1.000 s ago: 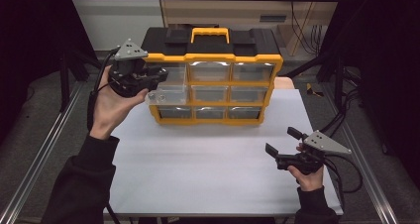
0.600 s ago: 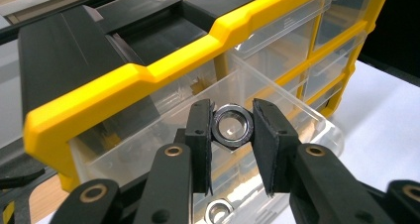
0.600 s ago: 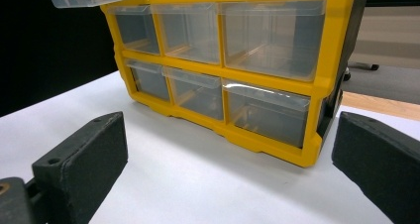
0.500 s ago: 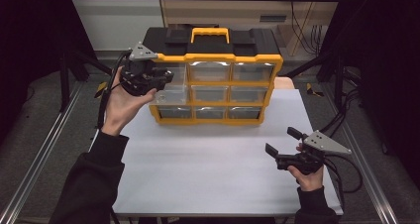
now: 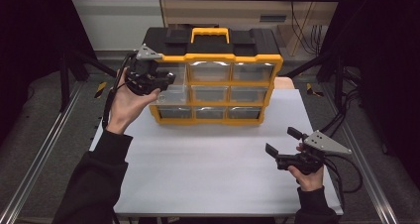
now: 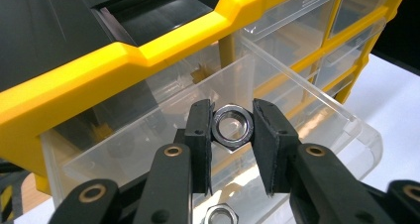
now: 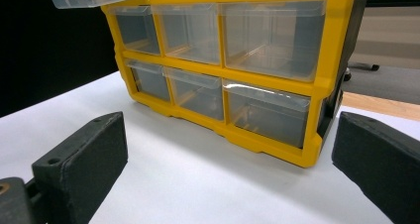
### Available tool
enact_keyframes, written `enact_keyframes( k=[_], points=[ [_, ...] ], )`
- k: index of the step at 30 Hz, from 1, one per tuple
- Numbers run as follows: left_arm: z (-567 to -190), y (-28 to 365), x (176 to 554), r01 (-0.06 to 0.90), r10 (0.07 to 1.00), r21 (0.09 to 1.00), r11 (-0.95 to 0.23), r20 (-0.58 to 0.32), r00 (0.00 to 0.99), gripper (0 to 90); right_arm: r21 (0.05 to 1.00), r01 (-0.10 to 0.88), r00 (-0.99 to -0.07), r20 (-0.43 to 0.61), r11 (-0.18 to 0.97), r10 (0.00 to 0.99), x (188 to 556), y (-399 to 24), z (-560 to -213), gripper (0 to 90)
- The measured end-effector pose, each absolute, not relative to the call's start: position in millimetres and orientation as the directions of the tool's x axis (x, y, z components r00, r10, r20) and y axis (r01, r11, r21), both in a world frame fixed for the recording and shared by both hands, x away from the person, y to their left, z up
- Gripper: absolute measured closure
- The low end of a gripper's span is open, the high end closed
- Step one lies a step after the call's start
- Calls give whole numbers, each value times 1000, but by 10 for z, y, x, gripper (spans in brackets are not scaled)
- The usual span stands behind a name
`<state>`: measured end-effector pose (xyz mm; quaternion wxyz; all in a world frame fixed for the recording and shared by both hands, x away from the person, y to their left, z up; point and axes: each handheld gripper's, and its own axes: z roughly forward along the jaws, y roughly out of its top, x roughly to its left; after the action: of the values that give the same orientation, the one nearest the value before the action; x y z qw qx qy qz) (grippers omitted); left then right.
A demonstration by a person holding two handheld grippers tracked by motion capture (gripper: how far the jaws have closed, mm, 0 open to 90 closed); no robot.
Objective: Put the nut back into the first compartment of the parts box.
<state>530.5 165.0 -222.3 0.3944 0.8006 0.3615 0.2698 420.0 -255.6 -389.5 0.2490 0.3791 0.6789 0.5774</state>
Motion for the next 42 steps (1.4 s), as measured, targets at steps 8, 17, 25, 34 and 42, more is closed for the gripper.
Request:
enact_keyframes(
  k=[8,17,25,34,42],
  points=[
    [-2169,1706,5214,321,793,864,-387,134,594,628,973,227,-588,99,46,802,4202,-2553,-3898,13],
    [-2123,1817,4980,215,772,920,-327,128,623,404,973,225,-588,98,46,803,4200,-2554,-3895,13],
    [-2236,1887,4797,158,760,938,-308,143,635,246,973,227,-586,98,47,804,4201,-2554,-3897,12],
    [-2356,1927,4554,110,748,954,-280,145,648,134,974,222,-588,96,46,803,4199,-2557,-3896,11],
    [-2489,1960,4398,106,754,961,-255,129,644,56,973,227,-586,99,45,804,4201,-2555,-3900,11]
  ],
)
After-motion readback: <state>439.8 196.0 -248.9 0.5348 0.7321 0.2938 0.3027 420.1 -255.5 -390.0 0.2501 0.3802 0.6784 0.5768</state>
